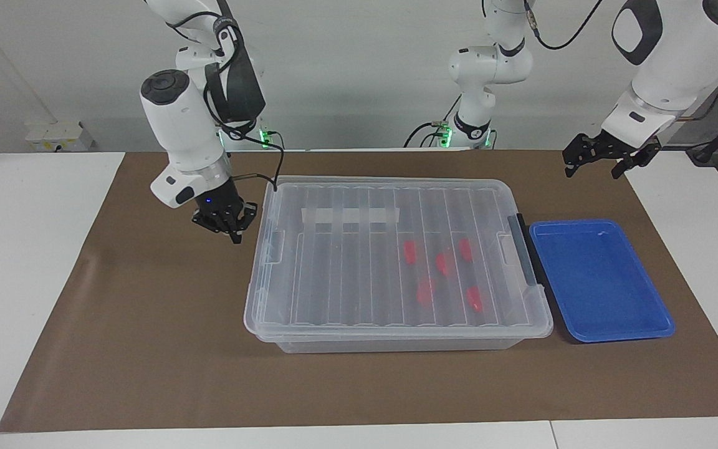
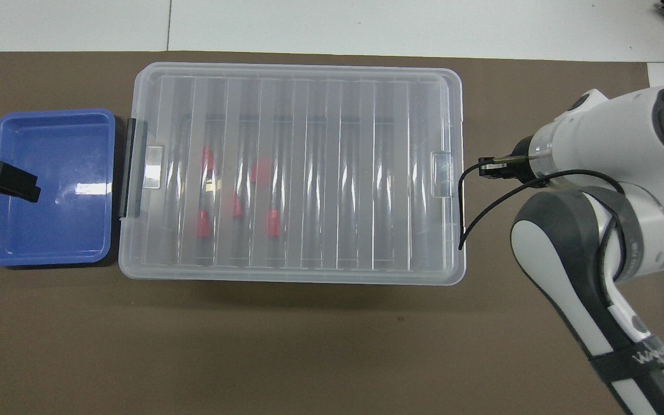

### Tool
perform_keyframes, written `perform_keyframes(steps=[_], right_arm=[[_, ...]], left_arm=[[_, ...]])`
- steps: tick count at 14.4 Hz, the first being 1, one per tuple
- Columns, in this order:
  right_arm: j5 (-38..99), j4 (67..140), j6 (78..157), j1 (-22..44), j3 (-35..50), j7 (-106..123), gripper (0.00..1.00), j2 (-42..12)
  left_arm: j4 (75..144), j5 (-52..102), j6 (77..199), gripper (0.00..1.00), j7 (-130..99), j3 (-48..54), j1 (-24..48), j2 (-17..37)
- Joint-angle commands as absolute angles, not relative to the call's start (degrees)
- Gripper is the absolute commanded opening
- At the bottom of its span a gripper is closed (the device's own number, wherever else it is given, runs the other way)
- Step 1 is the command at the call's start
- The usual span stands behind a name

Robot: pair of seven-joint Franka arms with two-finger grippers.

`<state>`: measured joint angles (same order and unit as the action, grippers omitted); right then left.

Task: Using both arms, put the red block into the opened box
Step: 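Slide the clear lid back toward the blue tray with the right gripper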

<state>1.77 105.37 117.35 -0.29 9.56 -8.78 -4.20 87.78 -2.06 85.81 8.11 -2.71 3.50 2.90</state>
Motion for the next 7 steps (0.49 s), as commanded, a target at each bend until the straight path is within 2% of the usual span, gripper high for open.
perform_keyframes(steps=[1,2,3,5,7], right_arm=[[1.6,105.6,114.7,-0.8,7.1,-11.2,0.17,-1.6],[1.6,105.6,114.2,-0.7,5.8,-11.2,0.81,-1.1],[1.6,105.6,114.2,-0.7,5.3,-11.2,1.0,-0.4],[0.2,104.4,111.5,-0.7,4.1,-11.1,1.0,0.8],[-1.1,99.6,105.2,-0.4,3.1,-11.0,1.0,1.0]], left_arm=[[87.4,-1.3,84.7,1.0,8.9,-3.1,3.3,2.4],[87.4,-1.3,84.7,1.0,8.9,-3.1,3.3,2.4],[87.4,-1.3,84.8,1.0,8.9,-3.1,3.3,2.4],[87.5,-1.3,84.8,1.0,8.9,-3.1,3.0,2.3],[87.5,-1.3,84.8,1.0,8.9,-3.1,2.9,2.3]])
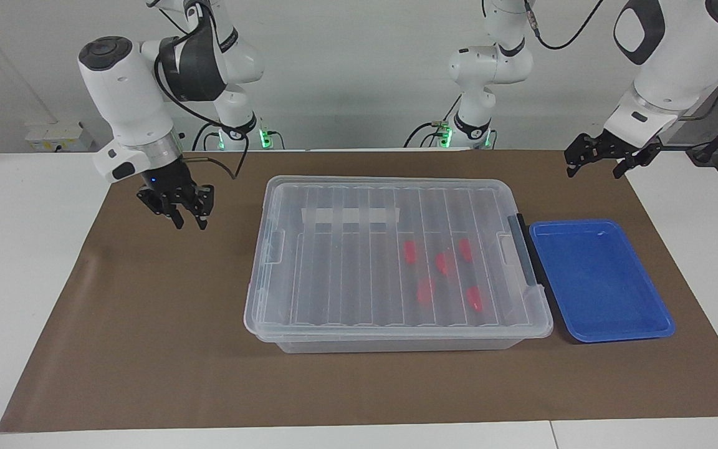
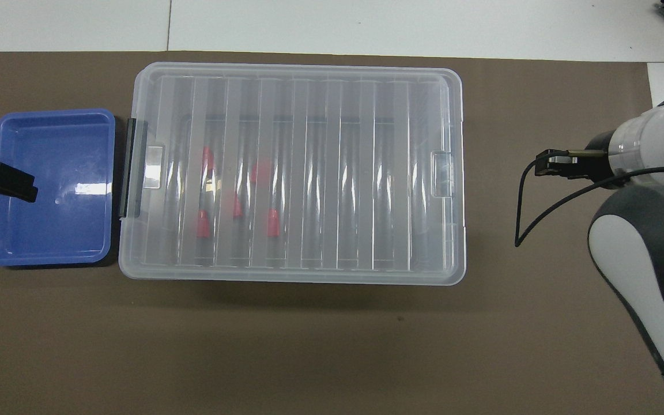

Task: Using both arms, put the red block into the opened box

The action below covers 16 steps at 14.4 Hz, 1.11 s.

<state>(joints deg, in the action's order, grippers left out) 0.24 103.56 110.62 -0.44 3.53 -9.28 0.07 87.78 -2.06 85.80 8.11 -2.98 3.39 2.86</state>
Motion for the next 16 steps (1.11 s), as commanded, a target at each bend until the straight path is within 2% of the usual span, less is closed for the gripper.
perform_keyframes(steps=[1,6,8,10,12,16], right_arm=[[-1.2,96.9,102.3,-0.1,2.4,-10.9,1.0,0.9],[-1.2,87.7,91.3,0.5,1.1,-11.0,1.0,-0.8],[-2.1,84.8,89.8,1.3,0.5,-10.9,1.0,-2.2],[-2.3,85.0,87.1,1.8,-1.5,-10.8,1.0,-1.6],[-2.1,87.4,87.0,1.8,-1.7,-10.8,1.0,-0.3],[-2.1,87.7,87.3,1.9,-1.8,-11.1,1.0,-0.2]], left_arm=[[87.5,-1.3,84.7,1.0,8.9,-3.1,3.0,2.3],[87.5,-1.3,84.7,1.0,8.9,-3.1,2.9,2.4],[87.5,-1.3,84.7,1.0,8.9,-3.1,3.0,2.4],[87.5,-1.3,84.8,1.0,8.9,-3.1,3.0,2.3],[87.5,-1.3,84.8,1.0,8.9,-3.1,3.0,2.3],[87.5,-1.3,84.7,1.0,8.9,-3.1,3.0,2.3]])
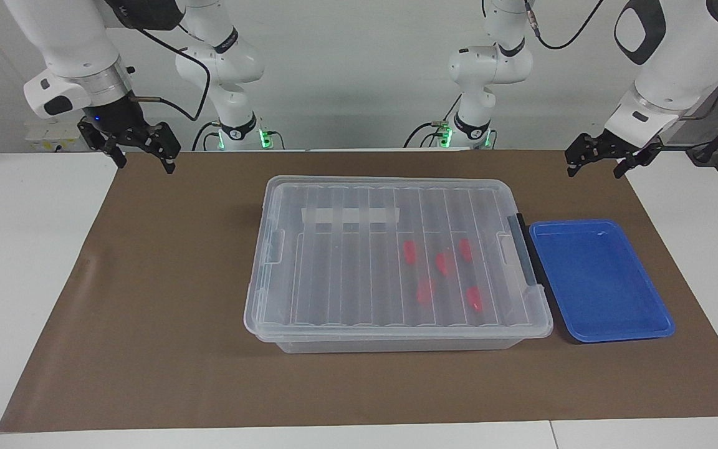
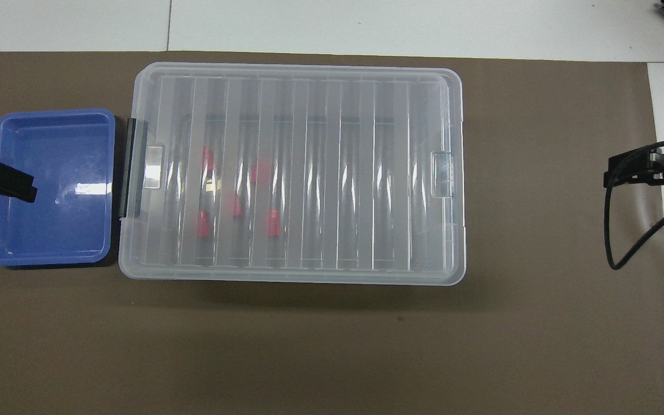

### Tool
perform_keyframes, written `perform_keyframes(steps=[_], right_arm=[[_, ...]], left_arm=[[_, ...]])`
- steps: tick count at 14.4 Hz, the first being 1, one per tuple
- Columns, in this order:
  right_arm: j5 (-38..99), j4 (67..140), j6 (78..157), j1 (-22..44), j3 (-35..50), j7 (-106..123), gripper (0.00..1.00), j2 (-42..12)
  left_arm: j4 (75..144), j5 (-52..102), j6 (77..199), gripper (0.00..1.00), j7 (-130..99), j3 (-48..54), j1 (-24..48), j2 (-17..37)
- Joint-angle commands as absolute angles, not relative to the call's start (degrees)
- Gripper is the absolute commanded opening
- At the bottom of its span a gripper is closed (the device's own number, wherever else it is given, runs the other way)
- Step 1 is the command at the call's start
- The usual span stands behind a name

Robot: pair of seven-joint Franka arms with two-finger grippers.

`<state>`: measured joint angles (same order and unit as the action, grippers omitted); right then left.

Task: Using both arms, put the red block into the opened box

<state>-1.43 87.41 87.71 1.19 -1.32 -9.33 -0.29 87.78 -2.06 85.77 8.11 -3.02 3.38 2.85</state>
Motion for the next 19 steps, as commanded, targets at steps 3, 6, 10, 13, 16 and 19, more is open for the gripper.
perform_keyframes(steps=[3,6,10,13,16,19], right_arm=[[-2.1,88.0,86.6,1.9,-1.8,-10.7,1.0,-0.1],[-2.1,88.0,86.7,1.8,-1.8,-10.8,1.0,-0.1],[-1.8,88.9,86.6,1.9,-1.8,-10.5,1.0,0.8],[-1.5,91.8,86.5,1.8,-1.8,-11.0,1.0,2.6],[-1.5,91.9,86.6,1.8,-1.8,-10.9,1.0,2.6],[-1.5,91.8,86.7,1.8,-1.8,-11.0,1.0,2.6]], left_arm=[[87.5,-1.3,84.7,1.0,8.9,-3.1,3.0,2.3],[87.5,-1.3,84.7,1.0,8.9,-3.1,3.0,2.3],[87.5,-1.3,84.7,1.0,8.9,-3.1,3.0,2.3],[87.5,-1.3,84.7,1.0,8.9,-3.1,3.0,2.3],[87.5,-1.3,84.7,1.0,8.9,-3.1,3.0,2.3],[87.5,-1.3,84.7,1.0,8.9,-3.1,3.0,2.3]])
